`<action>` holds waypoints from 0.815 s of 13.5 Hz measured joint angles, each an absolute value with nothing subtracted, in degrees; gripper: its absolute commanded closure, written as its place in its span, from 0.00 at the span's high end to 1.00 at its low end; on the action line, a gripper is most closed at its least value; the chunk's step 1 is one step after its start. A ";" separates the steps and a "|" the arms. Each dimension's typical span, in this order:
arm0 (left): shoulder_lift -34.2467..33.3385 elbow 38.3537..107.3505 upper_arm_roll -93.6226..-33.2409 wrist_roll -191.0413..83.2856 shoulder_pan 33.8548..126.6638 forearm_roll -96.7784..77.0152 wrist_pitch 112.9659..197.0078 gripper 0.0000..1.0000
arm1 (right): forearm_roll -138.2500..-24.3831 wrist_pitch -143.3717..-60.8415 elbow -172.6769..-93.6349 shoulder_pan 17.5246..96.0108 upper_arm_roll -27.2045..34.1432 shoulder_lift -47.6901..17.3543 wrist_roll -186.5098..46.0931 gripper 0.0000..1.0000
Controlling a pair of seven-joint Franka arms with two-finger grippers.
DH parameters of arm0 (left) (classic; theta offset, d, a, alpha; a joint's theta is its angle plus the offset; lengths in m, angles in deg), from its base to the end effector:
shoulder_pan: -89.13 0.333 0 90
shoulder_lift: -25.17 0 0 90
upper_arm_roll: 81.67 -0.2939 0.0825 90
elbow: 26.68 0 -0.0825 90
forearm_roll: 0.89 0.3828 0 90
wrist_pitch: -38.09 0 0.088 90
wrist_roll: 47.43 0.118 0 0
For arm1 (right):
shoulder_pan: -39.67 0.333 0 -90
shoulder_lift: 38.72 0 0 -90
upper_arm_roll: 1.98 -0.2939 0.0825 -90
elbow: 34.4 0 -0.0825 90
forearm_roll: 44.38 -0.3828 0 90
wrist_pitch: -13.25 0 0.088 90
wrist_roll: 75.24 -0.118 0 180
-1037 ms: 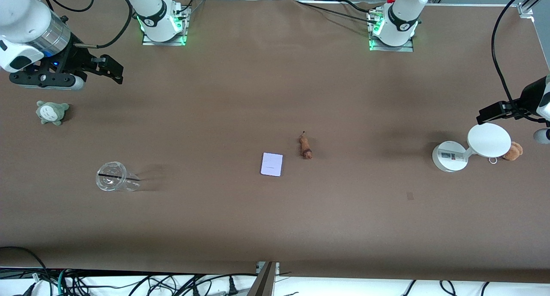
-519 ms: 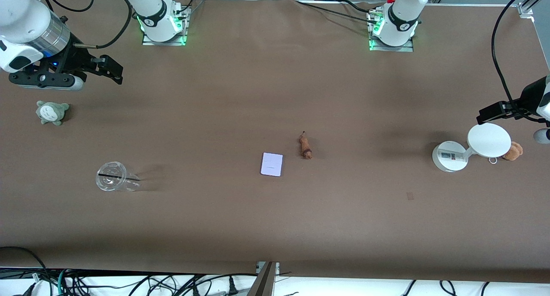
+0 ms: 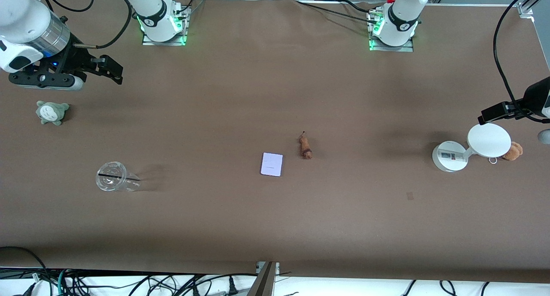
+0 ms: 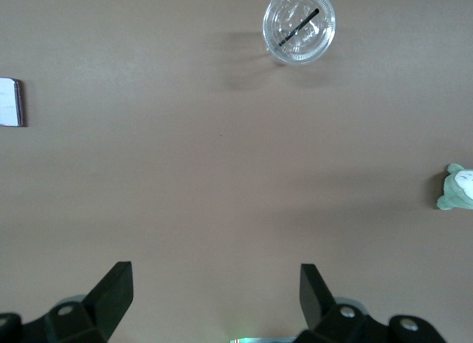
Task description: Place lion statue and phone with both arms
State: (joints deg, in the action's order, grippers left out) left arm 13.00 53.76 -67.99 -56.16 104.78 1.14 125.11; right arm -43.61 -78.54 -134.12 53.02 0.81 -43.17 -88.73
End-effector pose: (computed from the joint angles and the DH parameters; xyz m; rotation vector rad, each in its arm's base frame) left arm 0.6026 0.0388 0.5450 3.1150 0.2966 -0.1446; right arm 0.5204 0.0947 0.5562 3.1172 -0.0780 -0.0896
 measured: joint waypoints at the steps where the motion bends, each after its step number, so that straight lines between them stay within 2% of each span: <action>1: 12.99 53.76 -67.99 -56.16 104.88 1.14 125.11 1.00 | -43.61 -78.54 -134.12 53.02 0.81 -43.18 -88.73 1.00; 11: 11.81 53.35 -67.68 -56.16 104.86 1.11 125.42 1.00 | -43.64 -78.57 -134.12 53.02 0.81 -43.17 -88.73 1.00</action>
State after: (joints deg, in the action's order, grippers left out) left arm 11.81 53.35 -67.68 -56.16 104.86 1.11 125.42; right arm -43.64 -78.57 -134.12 53.02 0.81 -43.17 -88.73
